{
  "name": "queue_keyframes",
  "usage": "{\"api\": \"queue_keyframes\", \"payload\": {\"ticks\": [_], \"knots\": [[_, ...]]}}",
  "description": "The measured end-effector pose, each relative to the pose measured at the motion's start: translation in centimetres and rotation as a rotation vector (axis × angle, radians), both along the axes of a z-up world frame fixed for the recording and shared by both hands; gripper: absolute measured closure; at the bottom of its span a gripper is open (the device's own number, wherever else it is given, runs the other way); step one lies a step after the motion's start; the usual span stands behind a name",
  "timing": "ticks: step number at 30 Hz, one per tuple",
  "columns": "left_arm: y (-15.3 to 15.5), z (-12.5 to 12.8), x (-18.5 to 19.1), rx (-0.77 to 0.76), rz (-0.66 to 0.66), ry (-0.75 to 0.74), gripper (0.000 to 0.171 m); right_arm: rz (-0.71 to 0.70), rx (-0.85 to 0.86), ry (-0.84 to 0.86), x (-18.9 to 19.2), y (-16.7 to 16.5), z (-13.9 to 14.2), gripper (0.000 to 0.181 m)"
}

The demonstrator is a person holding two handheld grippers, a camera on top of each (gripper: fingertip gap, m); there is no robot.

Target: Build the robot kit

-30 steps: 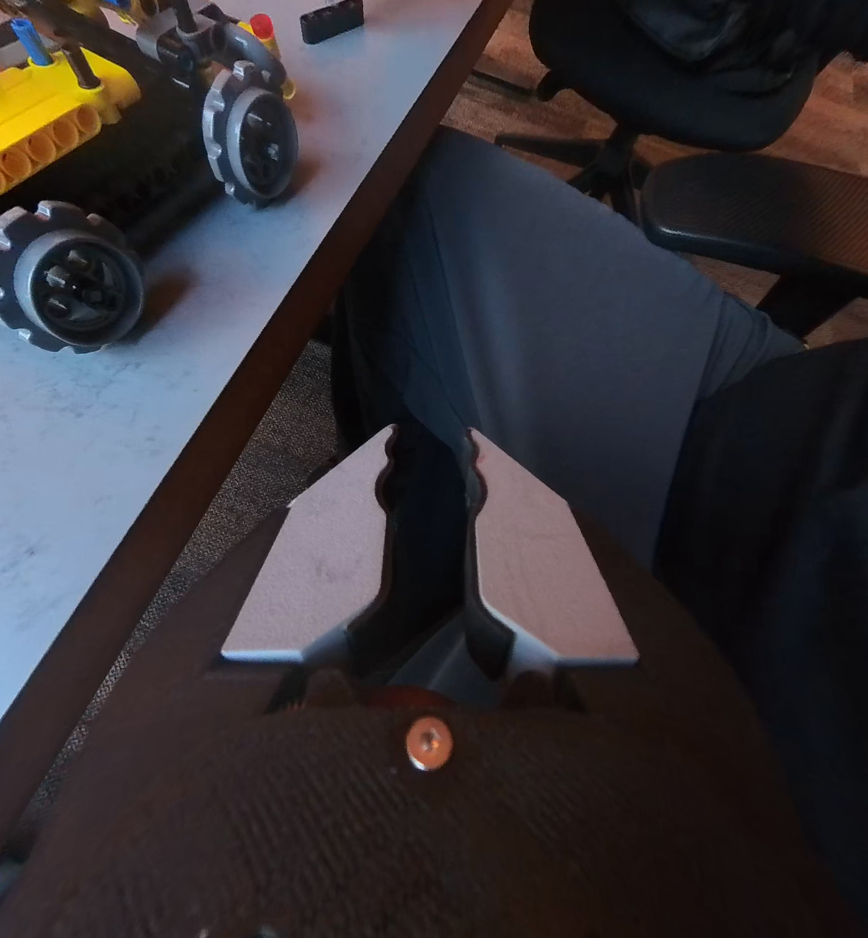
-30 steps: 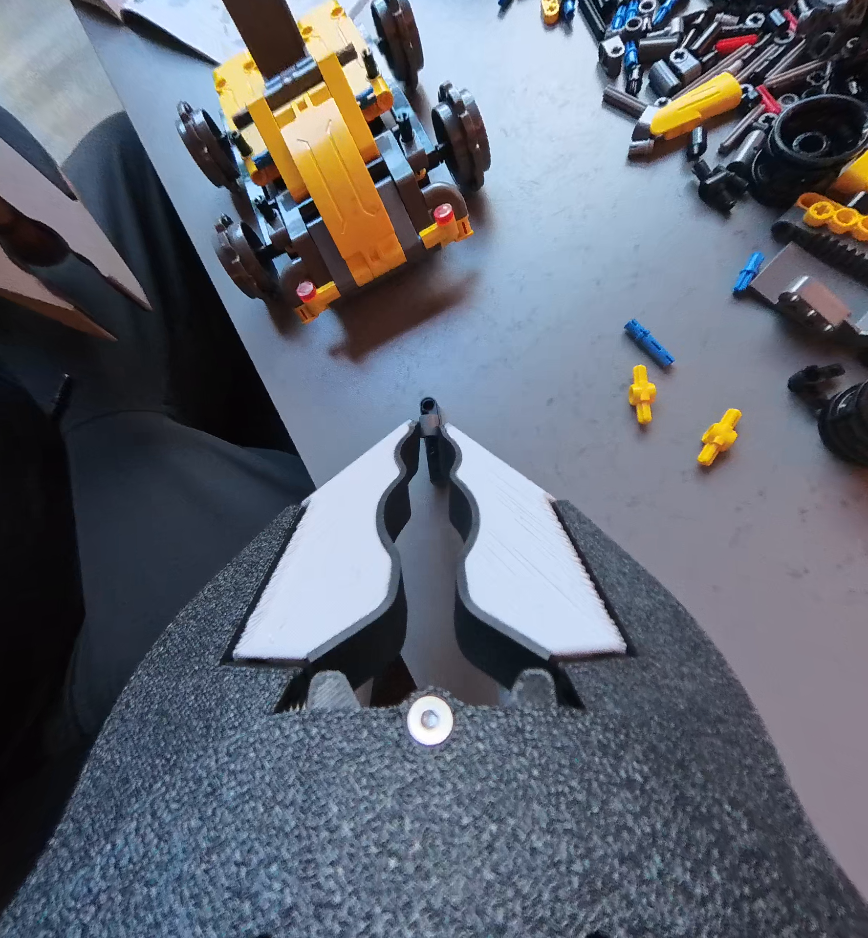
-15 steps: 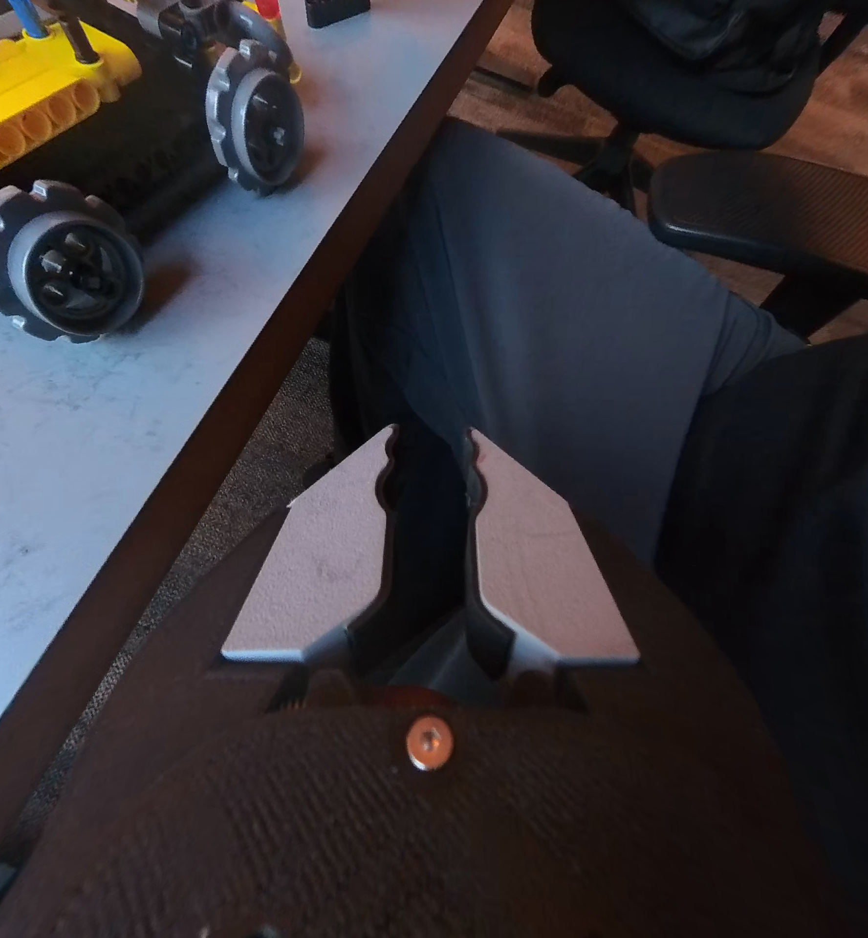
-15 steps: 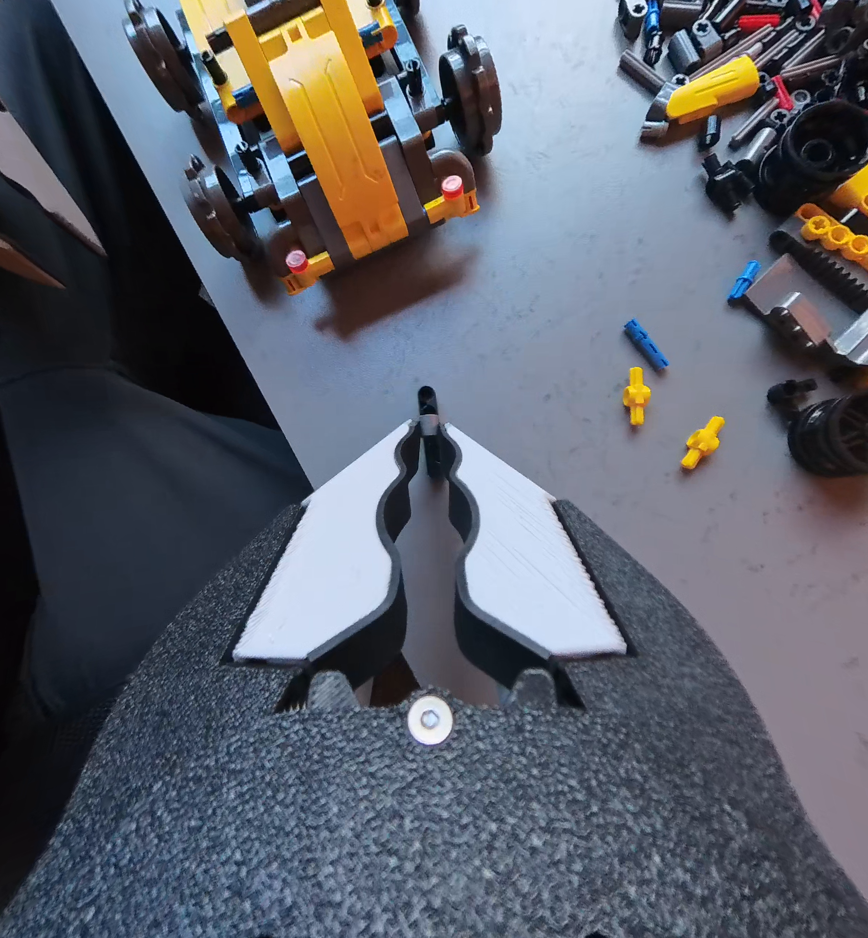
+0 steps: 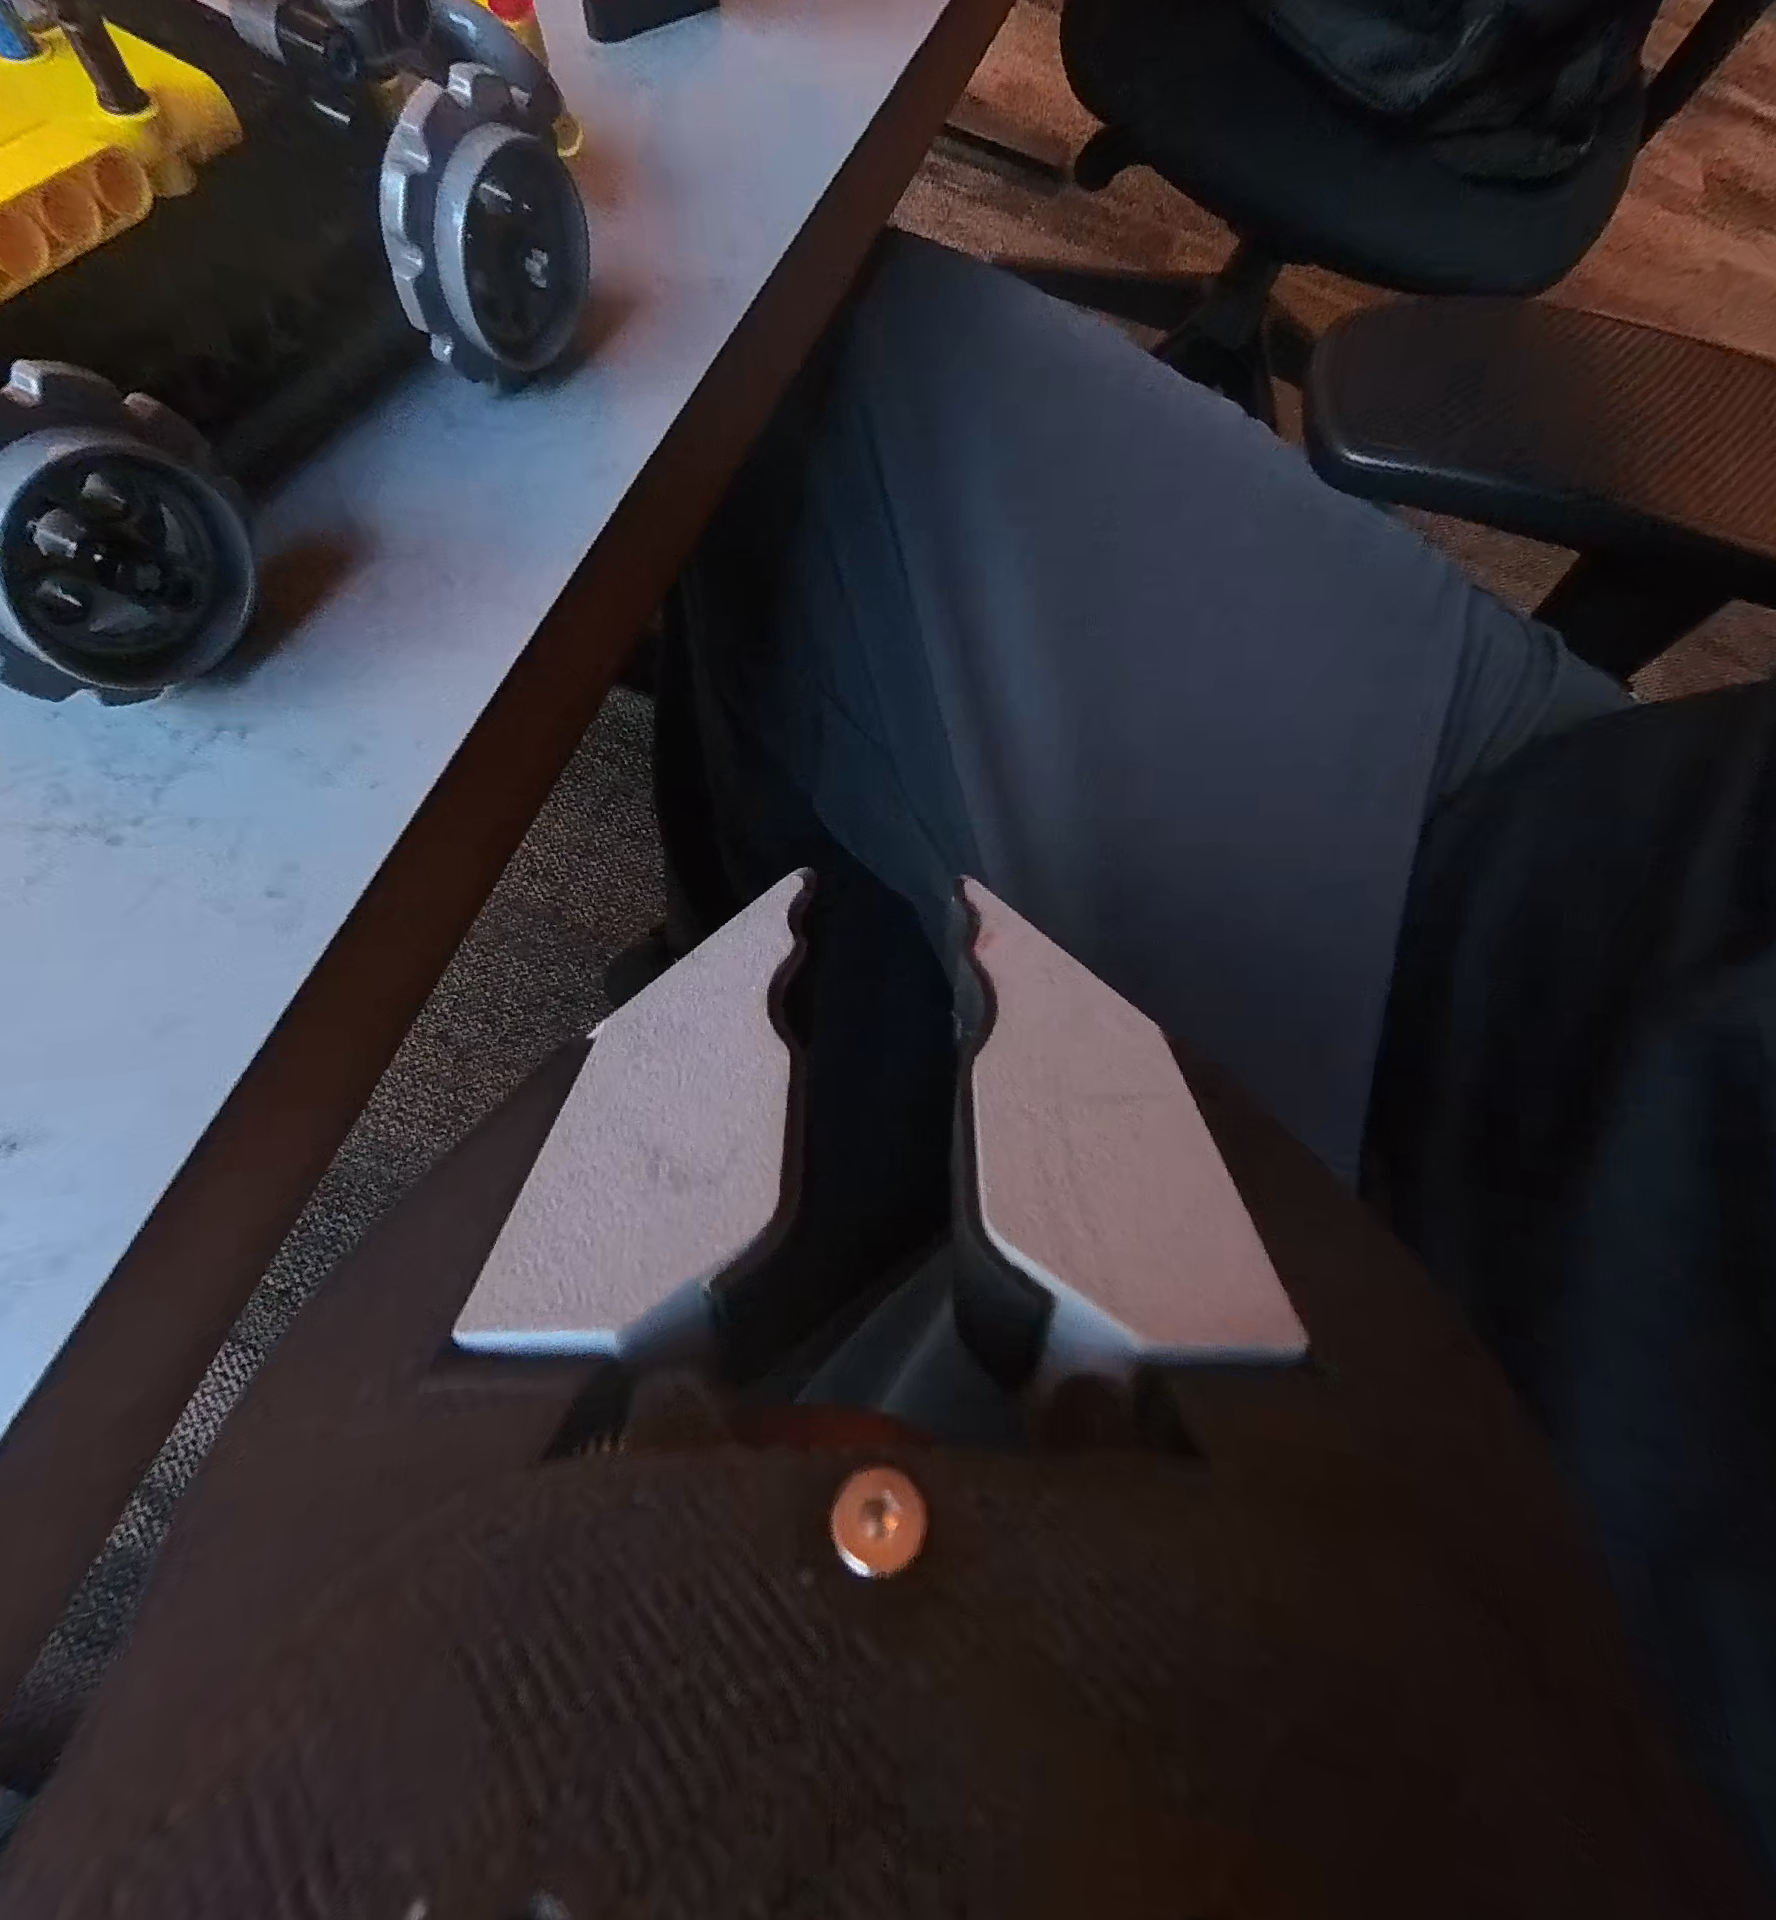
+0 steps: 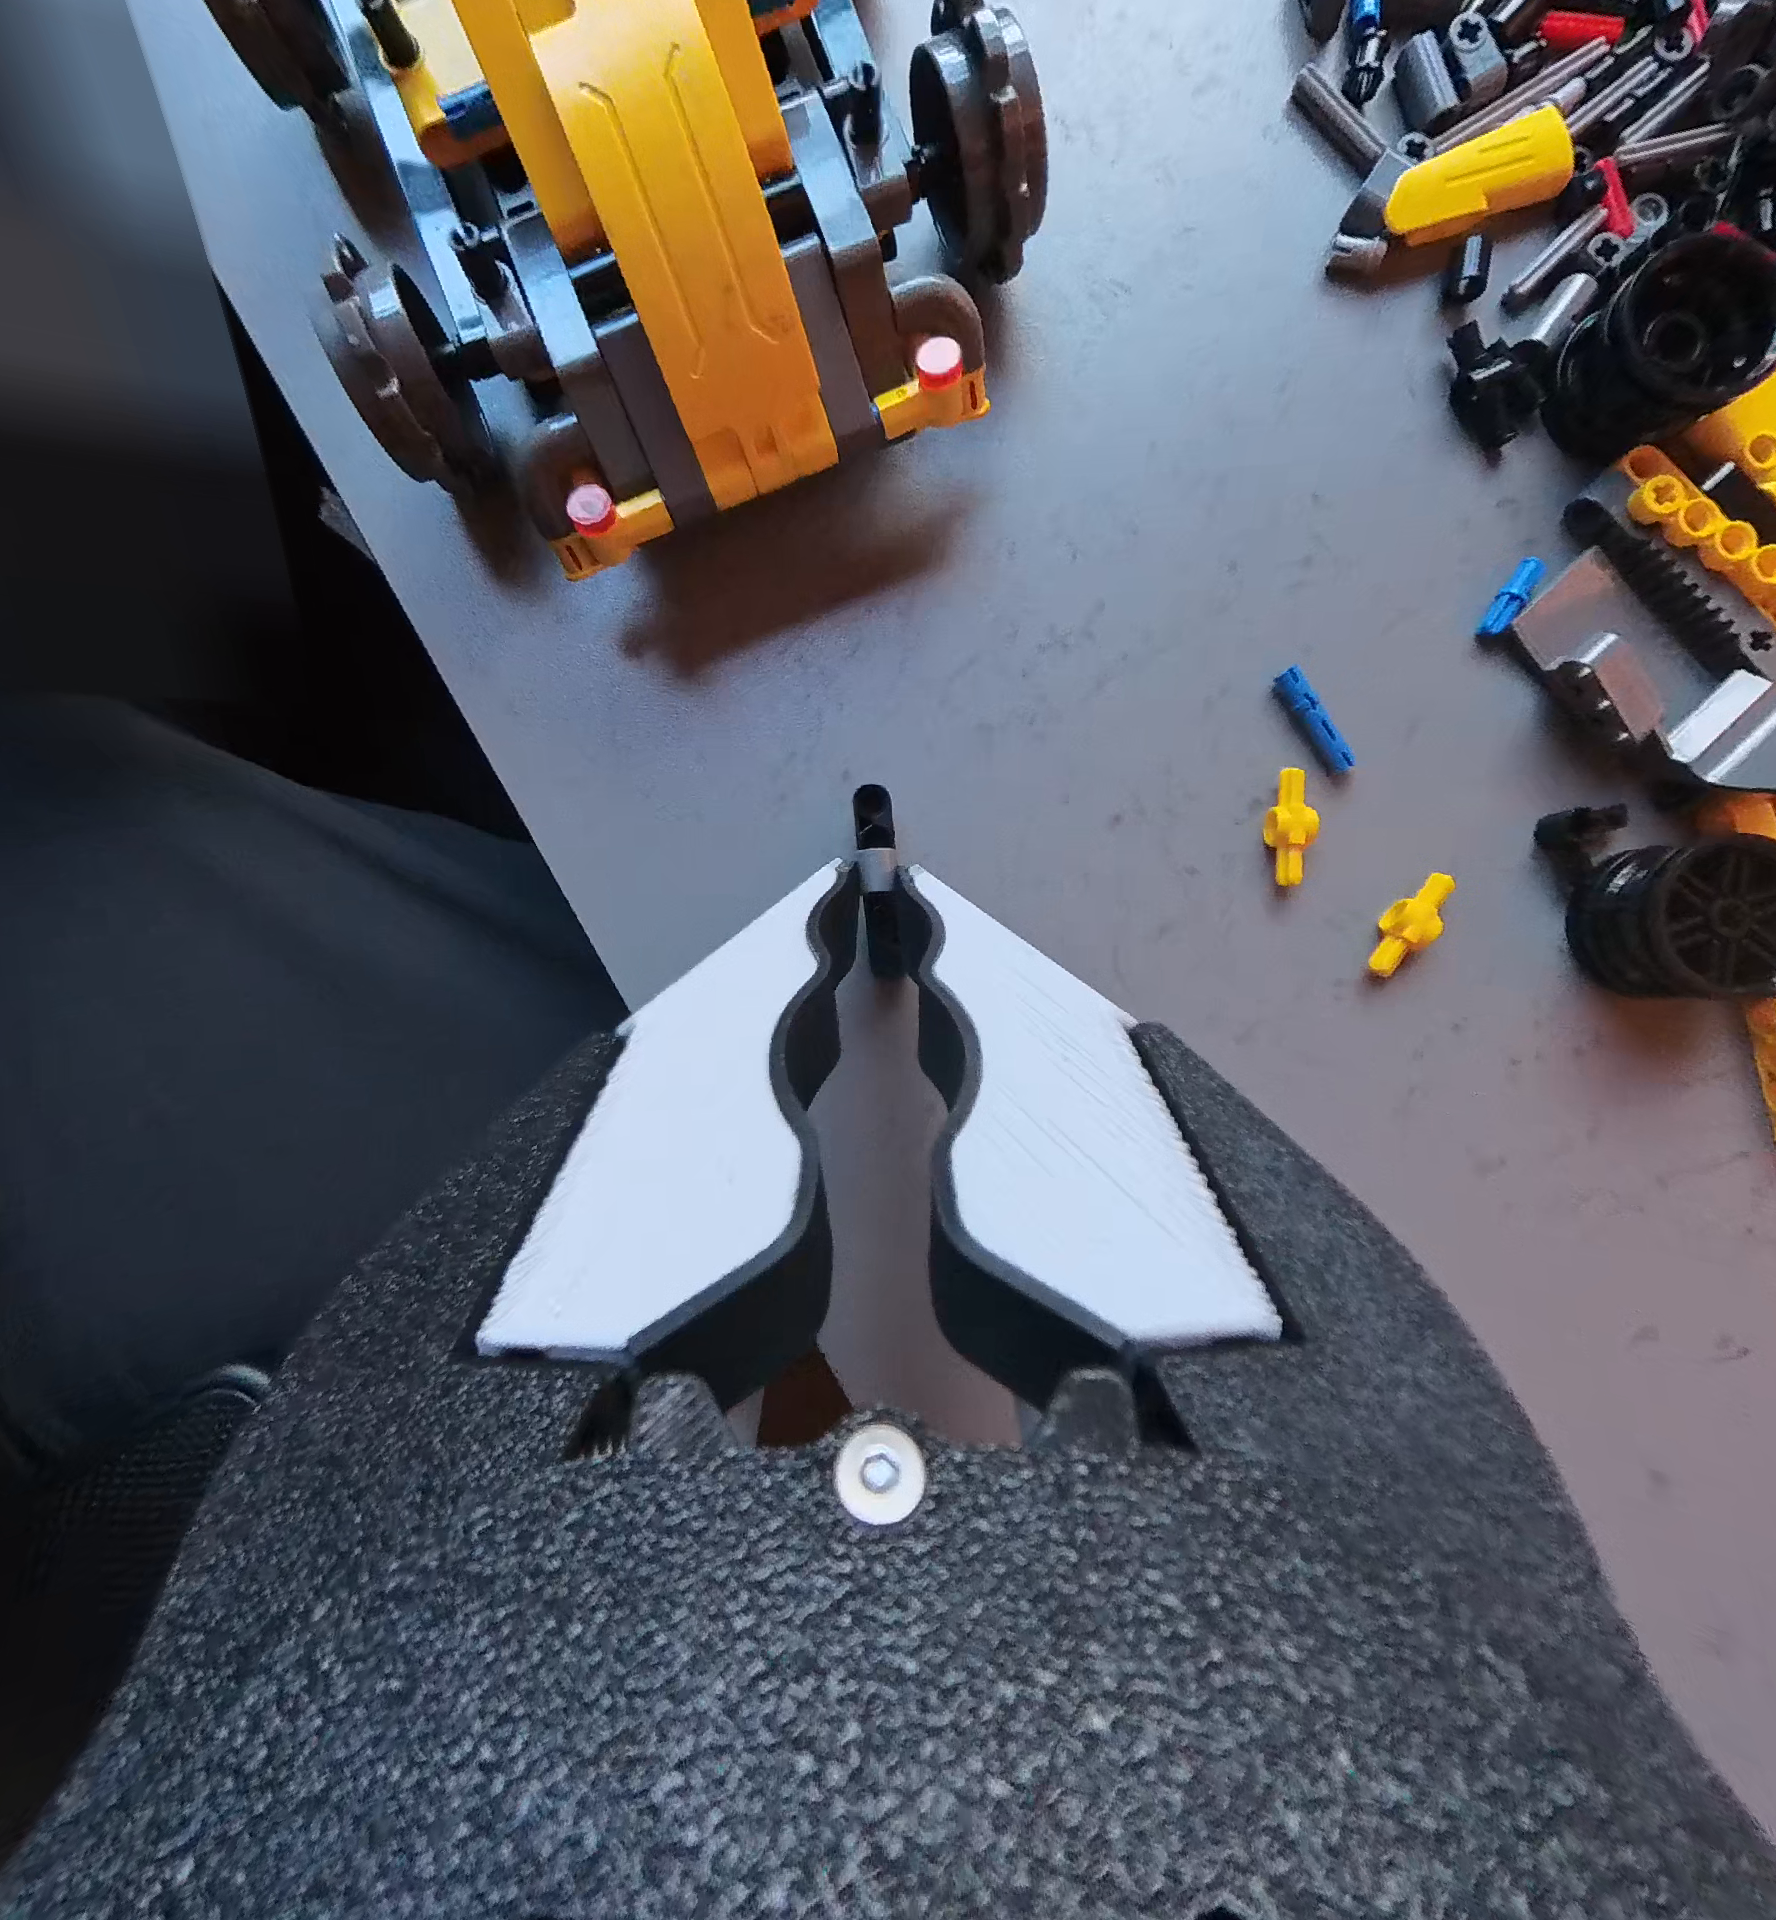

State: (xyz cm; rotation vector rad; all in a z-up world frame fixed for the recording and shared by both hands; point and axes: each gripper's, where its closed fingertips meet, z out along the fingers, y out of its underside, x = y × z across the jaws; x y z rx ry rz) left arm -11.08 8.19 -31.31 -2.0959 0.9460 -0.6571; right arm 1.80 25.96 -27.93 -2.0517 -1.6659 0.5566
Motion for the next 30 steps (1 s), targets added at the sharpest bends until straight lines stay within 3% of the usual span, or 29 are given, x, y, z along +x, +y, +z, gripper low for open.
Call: {"api": "queue_keyframes", "payload": {"ticks": [16, 30], "knots": [[-0.14, -0.57, 0.16, -0.027, 0.002, -0.006, 0.151, 0.019, -0.041, -0.189, -0.13, 0.34, -0.10, 0.175], [-0.22, -0.50, 0.22, -0.023, -0.001, -0.009, 0.151, 0.090, 0.061, -0.363, 0.43, 0.46, -0.78, 0.175]]}}
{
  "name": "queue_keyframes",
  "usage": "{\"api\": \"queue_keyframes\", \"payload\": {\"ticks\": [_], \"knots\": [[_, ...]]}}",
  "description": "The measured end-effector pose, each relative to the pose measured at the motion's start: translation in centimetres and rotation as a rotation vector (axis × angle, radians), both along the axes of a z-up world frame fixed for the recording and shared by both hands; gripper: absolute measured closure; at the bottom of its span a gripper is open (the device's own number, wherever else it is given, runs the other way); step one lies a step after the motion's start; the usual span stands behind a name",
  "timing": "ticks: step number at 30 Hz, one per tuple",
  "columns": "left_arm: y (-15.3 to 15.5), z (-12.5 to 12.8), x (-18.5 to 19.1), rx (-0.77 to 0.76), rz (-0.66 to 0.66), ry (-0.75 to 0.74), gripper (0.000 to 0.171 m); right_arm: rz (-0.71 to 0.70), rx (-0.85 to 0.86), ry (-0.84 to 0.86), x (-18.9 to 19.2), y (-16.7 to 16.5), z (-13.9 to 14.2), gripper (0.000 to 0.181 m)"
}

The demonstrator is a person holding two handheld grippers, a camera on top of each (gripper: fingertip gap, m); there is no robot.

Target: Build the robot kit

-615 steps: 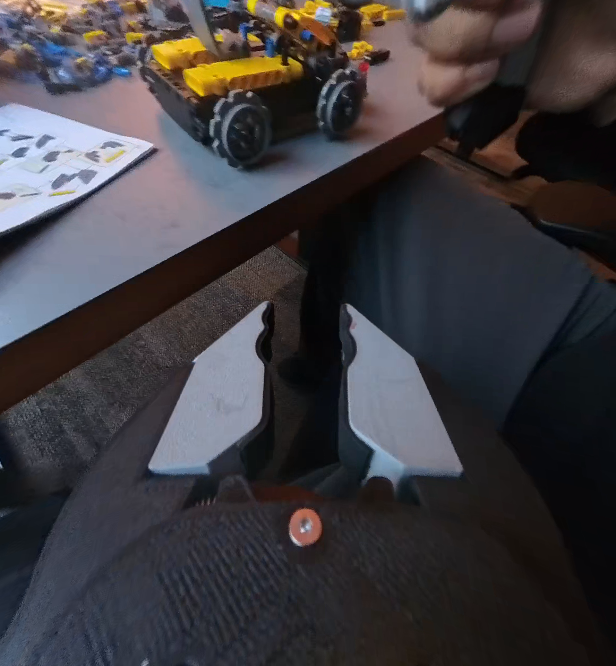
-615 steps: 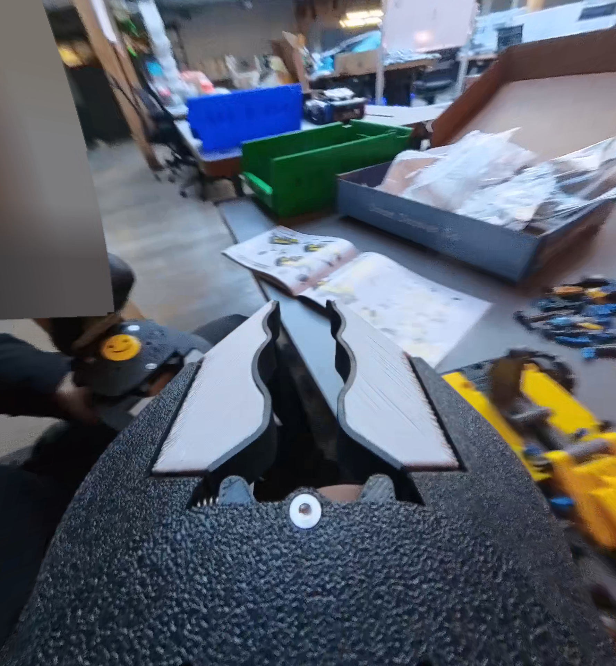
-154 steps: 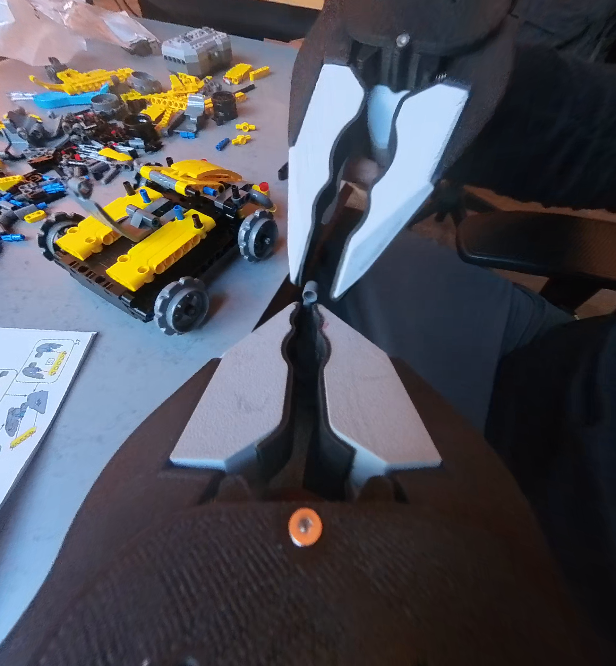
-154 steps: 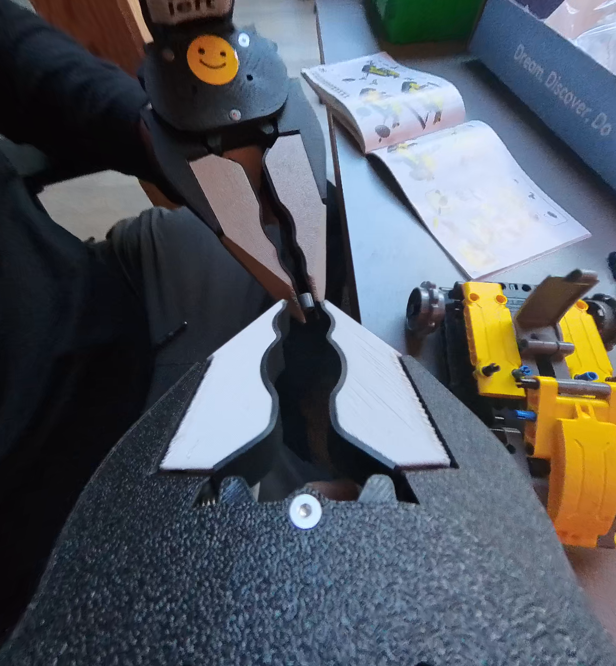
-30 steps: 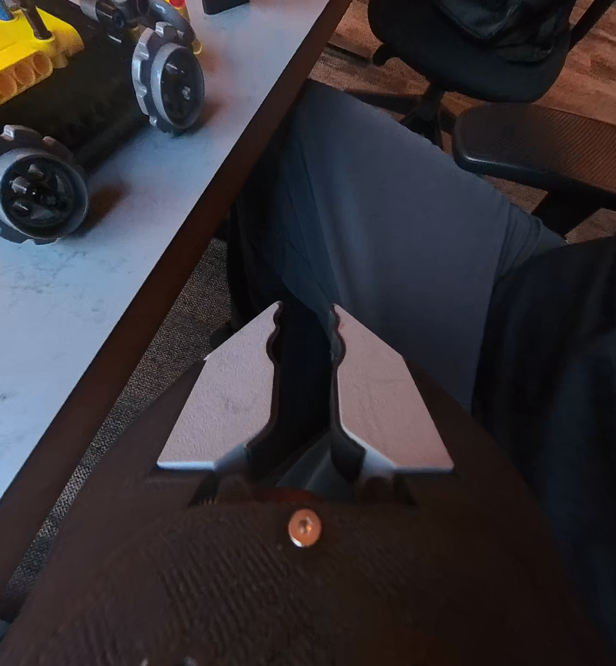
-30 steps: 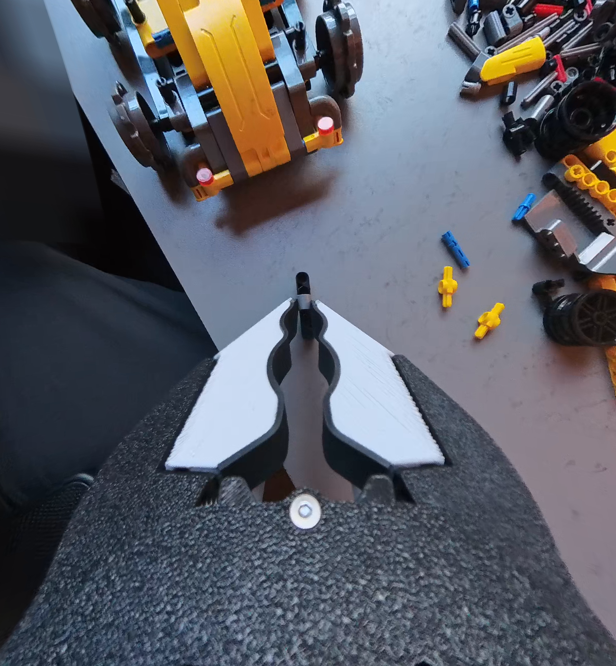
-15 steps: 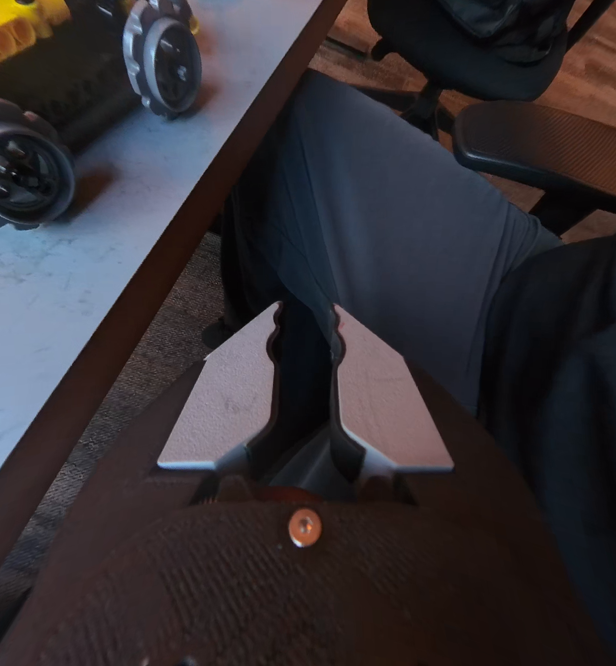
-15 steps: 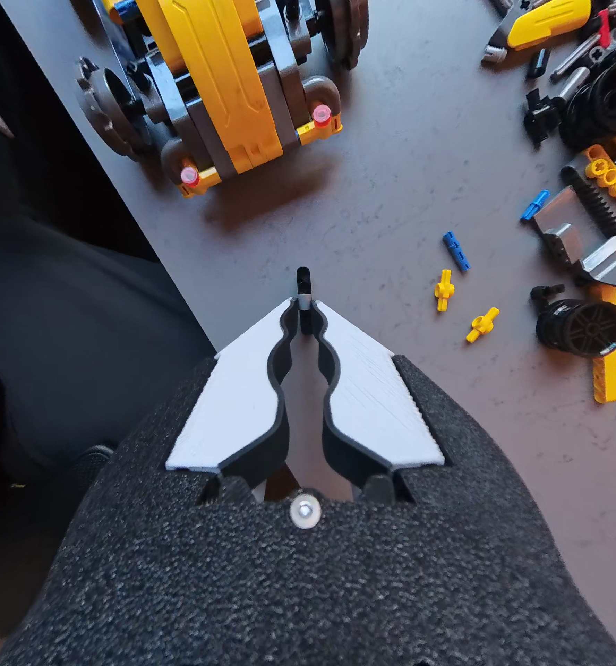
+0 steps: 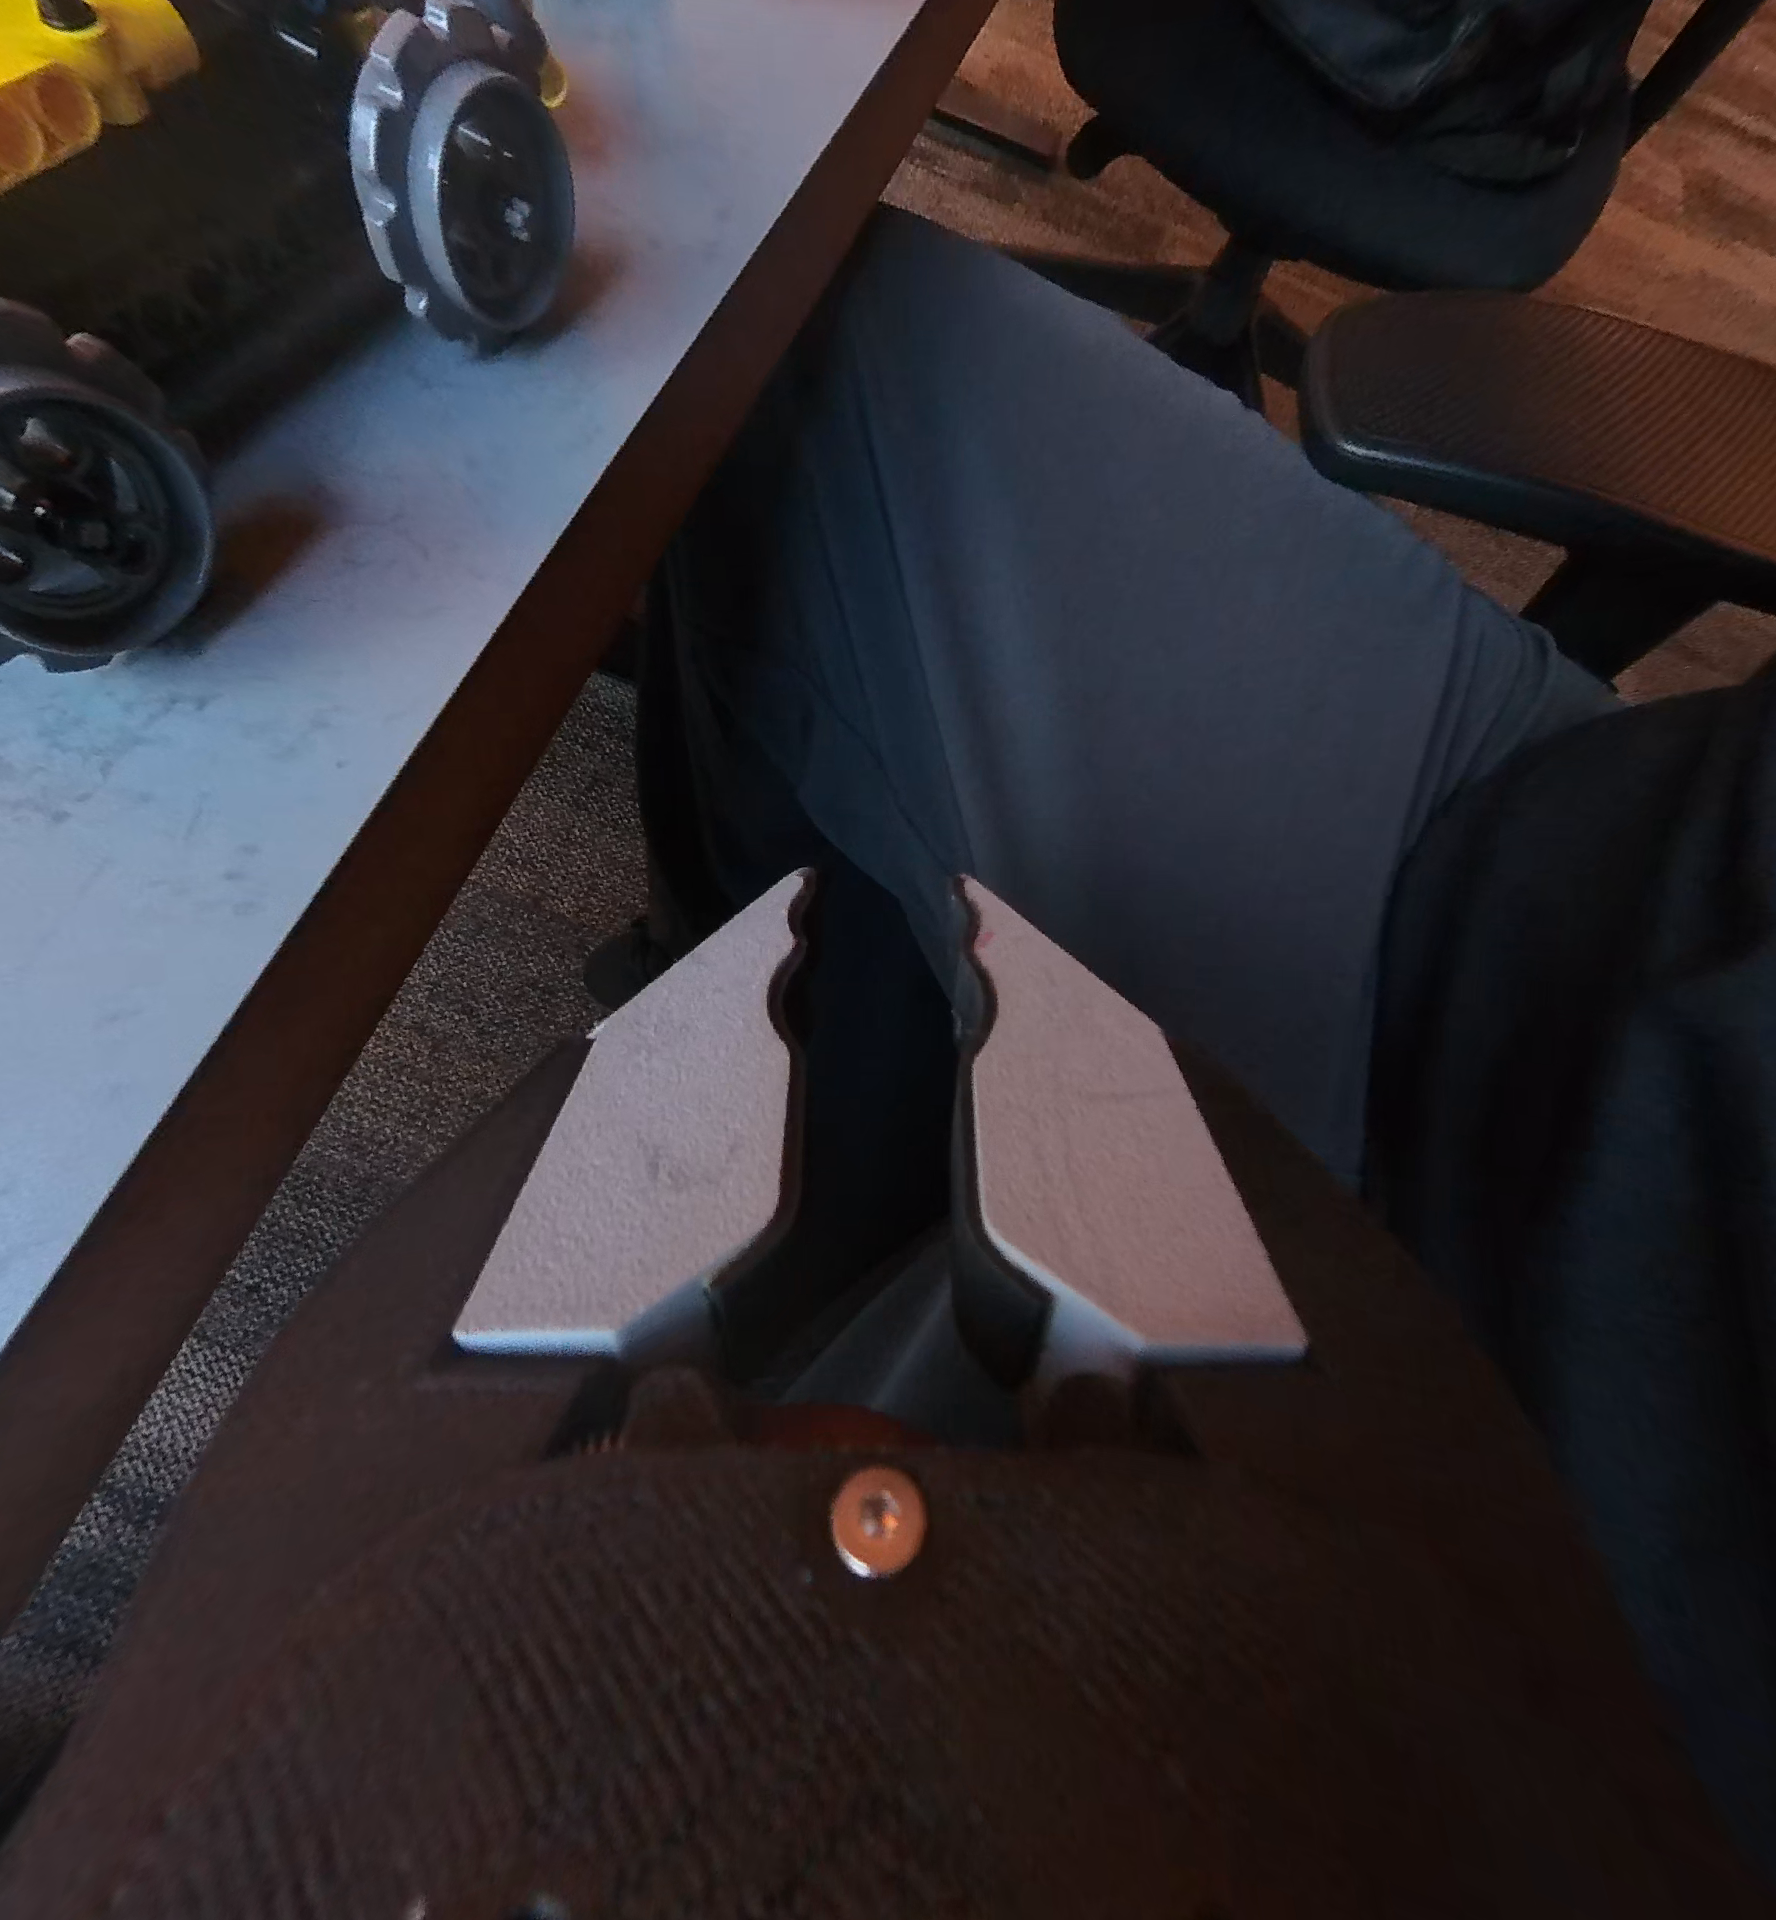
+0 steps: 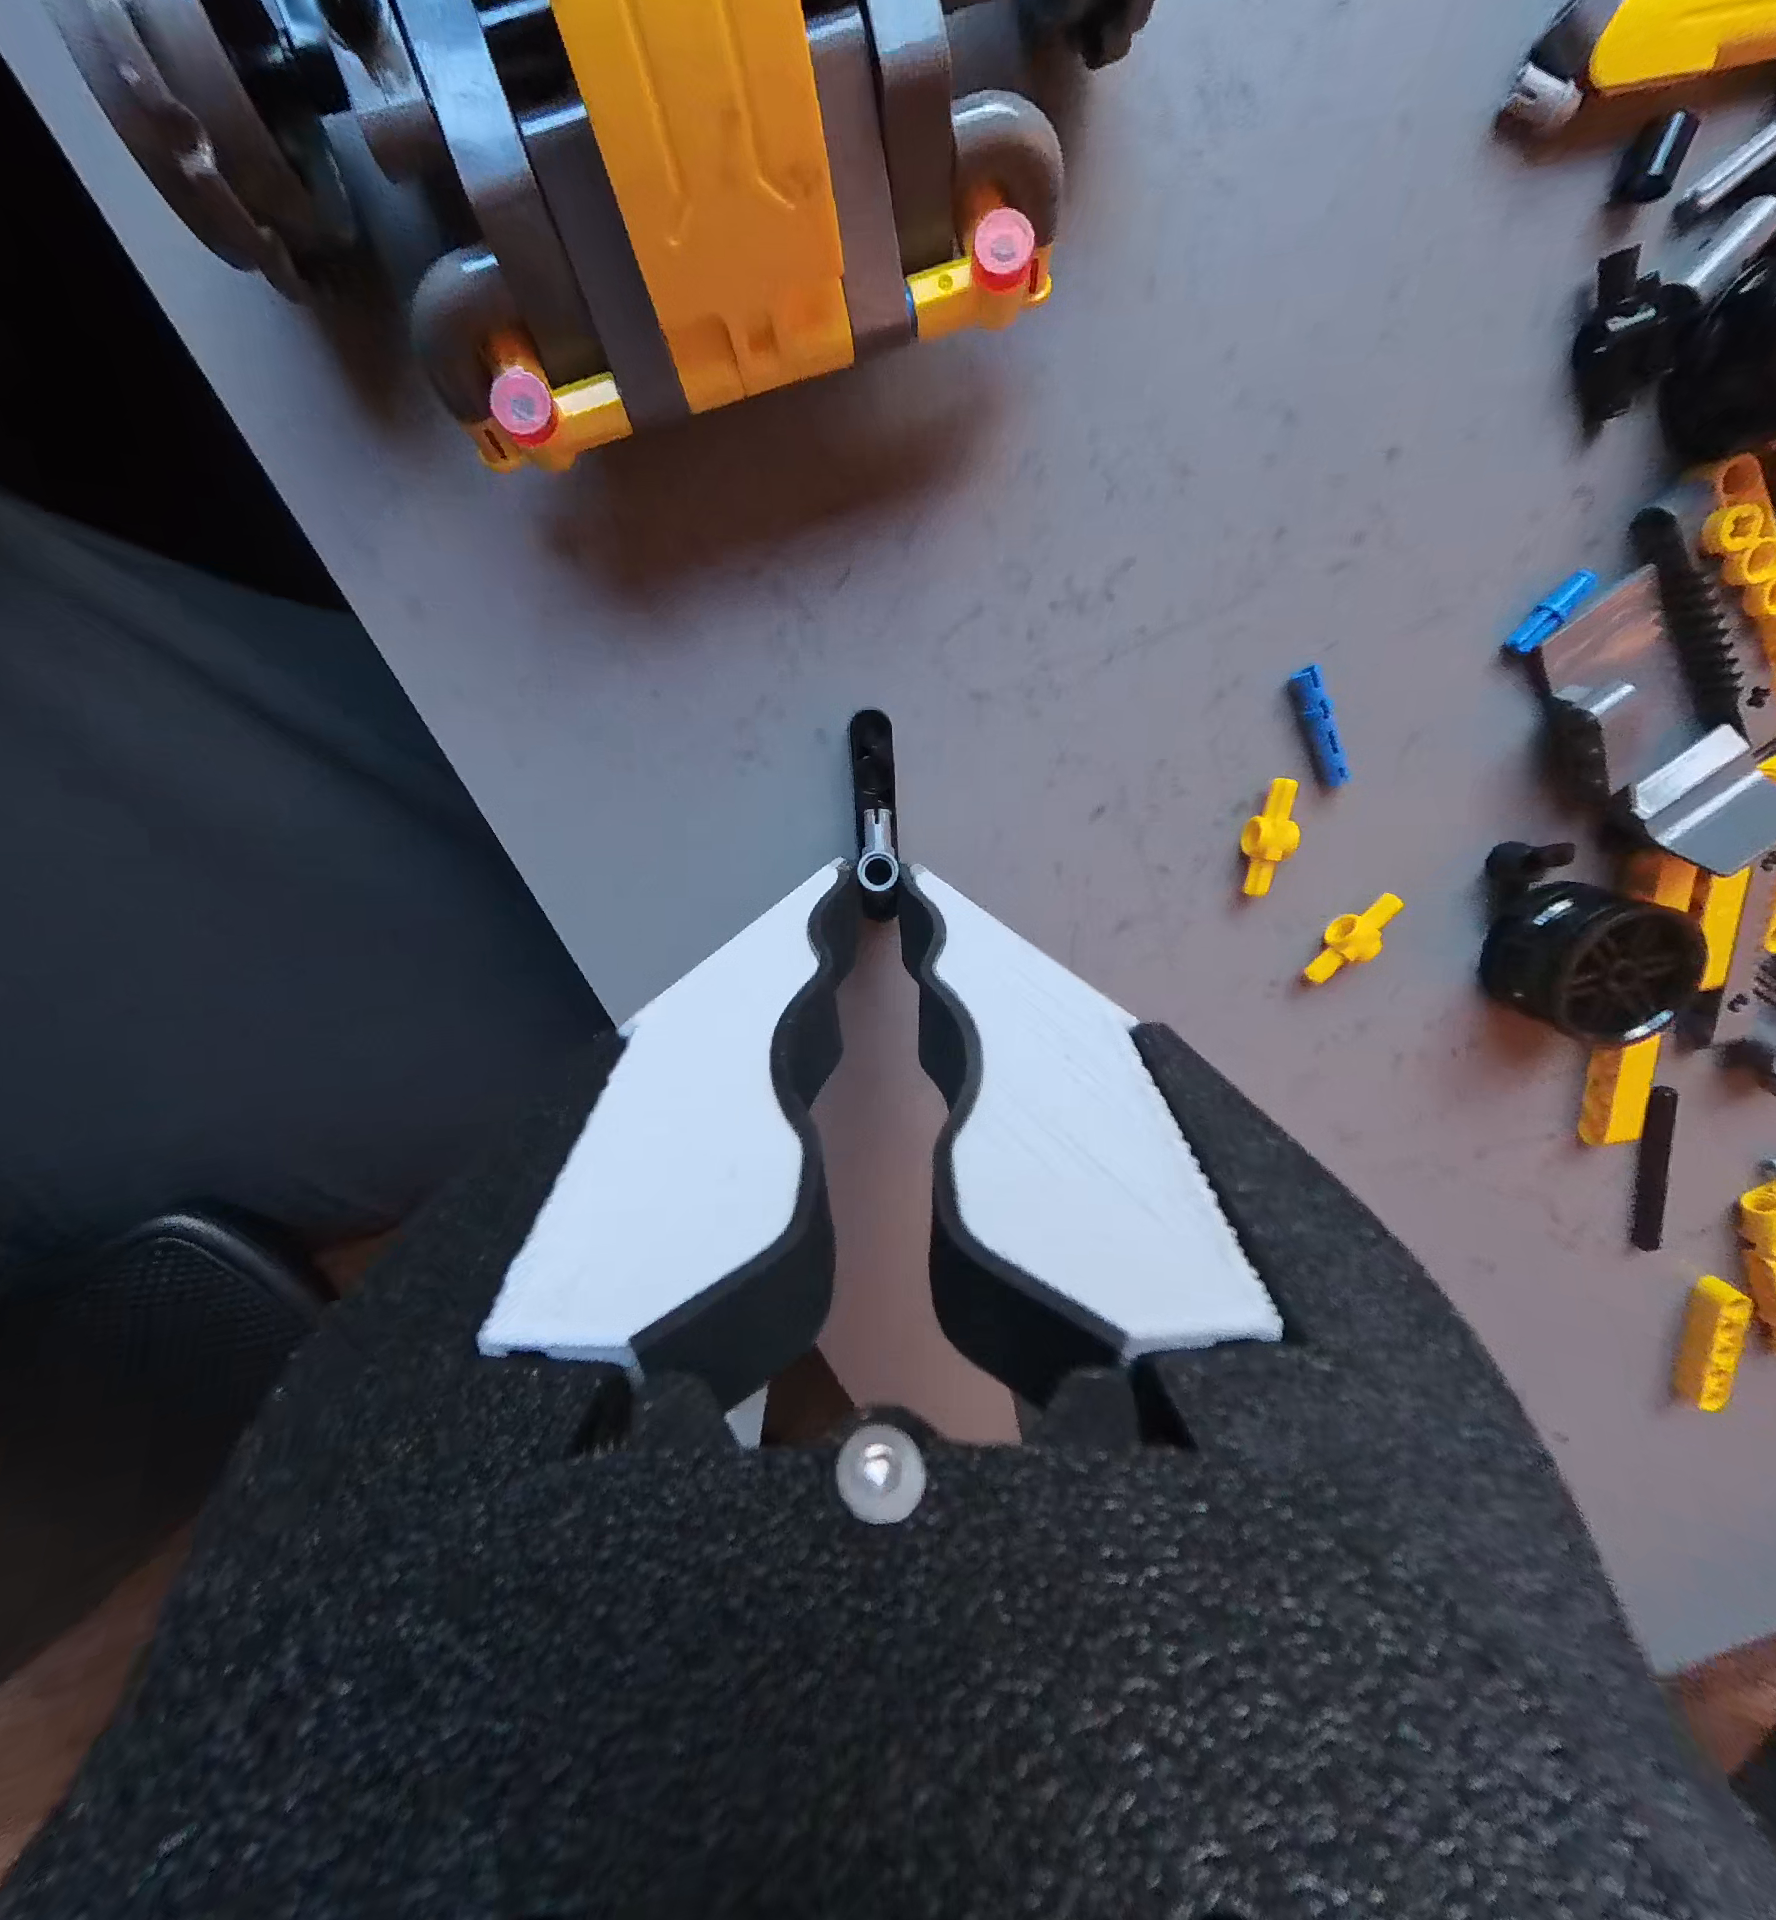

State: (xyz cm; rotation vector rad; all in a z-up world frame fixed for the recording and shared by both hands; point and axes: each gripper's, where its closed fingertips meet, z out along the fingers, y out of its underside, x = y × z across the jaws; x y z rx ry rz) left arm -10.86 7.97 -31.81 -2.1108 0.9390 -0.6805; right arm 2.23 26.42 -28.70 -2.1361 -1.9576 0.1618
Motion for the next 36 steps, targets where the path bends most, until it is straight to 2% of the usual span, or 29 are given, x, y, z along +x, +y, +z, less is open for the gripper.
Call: {"api": "queue_keyframes", "payload": {"ticks": [5, 11, 14, 18, 23, 27, 33, 36], "knots": [[0.1, -0.1, 0.0, -0.010, 0.001, -0.006, 0.151, -0.013, -0.007, 0.075, -0.2, -0.4, 0.6, 0.175], [0.4, 1.2, 0.5, 0.032, -0.003, -0.009, 0.150, -0.014, -0.033, 0.258, -1.2, -2.8, 3.4, 0.174], [1.0, 2.2, 1.0, 0.067, 0.004, -0.006, 0.150, 0.027, -0.158, 0.359, -2.5, -5.7, 4.4, 0.175], [2.0, 4.5, 2.6, 0.234, -0.015, 0.048, 0.153, 0.099, -0.351, 0.473, -5.5, -10.4, 5.0, 0.174], [2.9, 6.2, 3.9, 0.560, -0.086, 0.296, 0.154, 0.159, -0.551, 0.506, -8.3, -15.3, 4.0, 0.174], [2.6, 5.6, 4.2, 0.647, -0.131, 0.389, 0.156, 0.173, -0.589, 0.484, -9.2, -16.7, 3.1, 0.174], [2.7, 5.9, 3.7, 0.759, -0.129, 0.449, 0.171, 0.170, -0.631, 0.499, -9.6, -17.3, 3.2, 0.174], [3.0, 6.1, 3.3, 0.731, -0.074, 0.402, 0.171, 0.126, -0.645, 0.560, -10.0, -16.8, 3.5, 0.174]]}}
